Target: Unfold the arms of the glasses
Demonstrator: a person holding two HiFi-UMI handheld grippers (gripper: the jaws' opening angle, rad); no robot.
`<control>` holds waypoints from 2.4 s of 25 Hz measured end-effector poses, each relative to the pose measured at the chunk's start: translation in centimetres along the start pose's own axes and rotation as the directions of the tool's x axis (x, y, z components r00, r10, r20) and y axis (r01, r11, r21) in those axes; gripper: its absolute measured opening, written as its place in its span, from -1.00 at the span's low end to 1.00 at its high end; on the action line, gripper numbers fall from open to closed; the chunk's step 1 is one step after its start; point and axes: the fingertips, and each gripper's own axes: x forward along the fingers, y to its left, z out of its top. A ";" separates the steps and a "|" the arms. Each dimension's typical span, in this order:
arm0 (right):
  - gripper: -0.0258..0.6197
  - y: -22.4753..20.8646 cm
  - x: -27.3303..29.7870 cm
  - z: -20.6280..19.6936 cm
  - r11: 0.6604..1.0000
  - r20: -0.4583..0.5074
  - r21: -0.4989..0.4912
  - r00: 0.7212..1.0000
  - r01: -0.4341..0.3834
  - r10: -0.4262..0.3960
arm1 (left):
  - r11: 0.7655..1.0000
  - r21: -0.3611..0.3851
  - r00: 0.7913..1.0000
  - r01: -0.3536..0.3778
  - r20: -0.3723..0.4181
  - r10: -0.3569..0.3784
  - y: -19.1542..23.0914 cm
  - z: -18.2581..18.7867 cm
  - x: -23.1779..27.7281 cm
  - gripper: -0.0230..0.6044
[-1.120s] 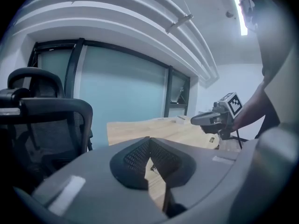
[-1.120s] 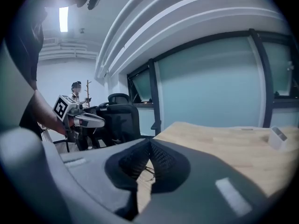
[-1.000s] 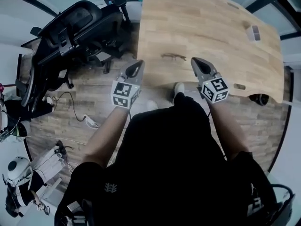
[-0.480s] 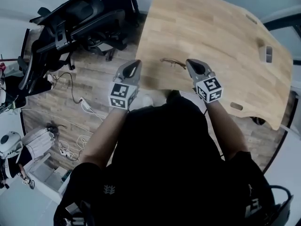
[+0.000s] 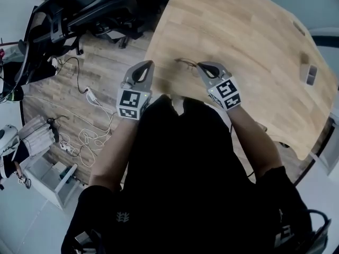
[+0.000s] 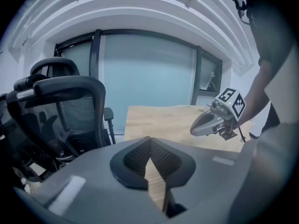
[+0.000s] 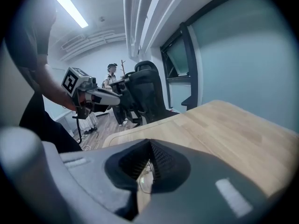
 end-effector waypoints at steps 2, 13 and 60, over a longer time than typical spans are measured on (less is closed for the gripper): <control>-0.92 0.2 0.5 -0.1 1.000 -0.020 0.005 1.000 -0.014 0.014 | 1.000 -0.019 1.000 0.014 -0.010 -0.015 -0.2 -0.7 0.4 -0.91; -0.84 0.5 3.0 -1.8 0.999 -0.060 0.024 0.998 -0.023 0.025 | 0.989 0.031 0.989 0.144 -0.027 -0.143 0.0 -2.4 4.5 -0.91; -0.87 1.4 4.9 -0.4 0.965 -0.051 -0.194 0.984 -0.179 0.172 | 0.841 0.000 0.827 0.541 -0.181 -0.532 -7.6 -6.1 9.0 -0.38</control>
